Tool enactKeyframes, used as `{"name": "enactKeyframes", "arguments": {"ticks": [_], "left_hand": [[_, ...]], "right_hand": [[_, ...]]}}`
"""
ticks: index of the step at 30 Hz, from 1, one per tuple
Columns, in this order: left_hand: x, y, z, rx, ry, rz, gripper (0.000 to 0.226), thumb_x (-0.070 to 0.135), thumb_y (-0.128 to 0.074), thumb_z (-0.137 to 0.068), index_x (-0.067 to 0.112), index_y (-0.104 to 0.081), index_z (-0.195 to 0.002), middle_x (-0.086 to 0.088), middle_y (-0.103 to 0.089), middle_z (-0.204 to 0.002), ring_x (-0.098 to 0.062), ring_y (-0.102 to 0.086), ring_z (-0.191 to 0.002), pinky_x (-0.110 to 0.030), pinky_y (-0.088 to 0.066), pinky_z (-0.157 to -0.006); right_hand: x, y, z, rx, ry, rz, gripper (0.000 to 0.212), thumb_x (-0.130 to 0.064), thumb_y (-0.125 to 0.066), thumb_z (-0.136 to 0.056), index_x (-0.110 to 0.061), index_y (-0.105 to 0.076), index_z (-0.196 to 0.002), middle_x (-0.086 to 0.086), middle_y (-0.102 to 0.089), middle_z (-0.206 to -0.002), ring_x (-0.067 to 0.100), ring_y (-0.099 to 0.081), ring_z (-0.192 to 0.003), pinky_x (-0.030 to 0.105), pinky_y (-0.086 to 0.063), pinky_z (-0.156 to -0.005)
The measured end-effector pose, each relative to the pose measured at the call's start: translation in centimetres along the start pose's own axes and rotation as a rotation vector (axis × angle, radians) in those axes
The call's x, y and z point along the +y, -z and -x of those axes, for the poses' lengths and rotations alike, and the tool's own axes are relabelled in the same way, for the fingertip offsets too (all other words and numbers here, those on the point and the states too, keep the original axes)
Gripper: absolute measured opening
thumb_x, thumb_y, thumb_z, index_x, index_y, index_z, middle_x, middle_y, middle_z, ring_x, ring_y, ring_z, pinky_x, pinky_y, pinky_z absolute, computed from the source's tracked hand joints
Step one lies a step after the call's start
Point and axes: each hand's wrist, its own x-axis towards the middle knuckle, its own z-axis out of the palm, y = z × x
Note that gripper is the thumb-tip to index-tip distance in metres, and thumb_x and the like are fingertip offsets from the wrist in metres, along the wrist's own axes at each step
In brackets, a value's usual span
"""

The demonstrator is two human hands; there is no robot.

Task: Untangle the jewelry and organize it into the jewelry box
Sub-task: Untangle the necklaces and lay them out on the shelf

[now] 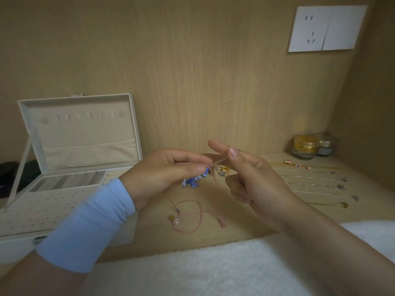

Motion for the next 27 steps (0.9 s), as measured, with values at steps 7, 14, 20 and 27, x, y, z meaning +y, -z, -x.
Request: {"name": "enactKeyframes", "arguments": {"ticks": [7, 14, 20, 27], "left_hand": [[-0.7, -0.3, -0.3, 0.144, -0.085, -0.149, 0.008, 0.011, -0.074, -0.083, 0.014, -0.078, -0.089, 0.002, -0.077, -0.09, -0.015, -0.073, -0.091, -0.027, -0.056, -0.083], [-1.3, -1.6, -0.5, 0.104, -0.07, -0.063, 0.015, 0.016, -0.076, -0.081, 0.016, -0.077, -0.096, 0.009, -0.056, -0.062, 0.0, -0.056, -0.059, -0.007, -0.045, -0.067], [-1.7, -1.8, -0.5, 0.104, -0.056, -0.15, 0.008, 0.023, -0.068, -0.089, 0.02, -0.076, -0.089, 0.001, -0.073, -0.082, -0.008, -0.065, -0.078, -0.019, -0.05, -0.076], [-1.1, -1.6, -0.2, -0.046, 0.035, 0.006, 0.017, 0.019, -0.045, -0.102, 0.014, -0.057, -0.091, -0.001, -0.072, -0.083, -0.011, -0.049, -0.05, -0.021, -0.028, -0.044]], "right_hand": [[-0.4, -0.3, 0.0, 0.069, 0.027, 0.041, 0.031, -0.037, -0.042, -0.103, -0.03, -0.072, -0.106, -0.009, -0.072, -0.121, 0.015, -0.018, -0.047, 0.019, -0.02, -0.041], [-0.3, -0.3, 0.0, 0.134, 0.044, 0.099, 0.034, -0.034, -0.045, -0.102, -0.016, -0.072, -0.112, -0.005, -0.073, -0.119, 0.002, -0.038, -0.04, 0.011, -0.029, -0.043], [-0.4, -0.1, 0.1, 0.128, 0.052, 0.132, 0.03, -0.033, -0.045, -0.103, -0.03, -0.07, -0.119, -0.006, -0.074, -0.113, -0.004, -0.052, -0.045, 0.007, -0.033, -0.044], [0.8, 0.5, -0.9, 0.242, -0.04, 0.114, 0.021, -0.029, -0.059, -0.097, -0.024, -0.077, -0.107, -0.004, -0.073, -0.09, 0.0, -0.042, -0.041, 0.008, -0.032, -0.042]]}}
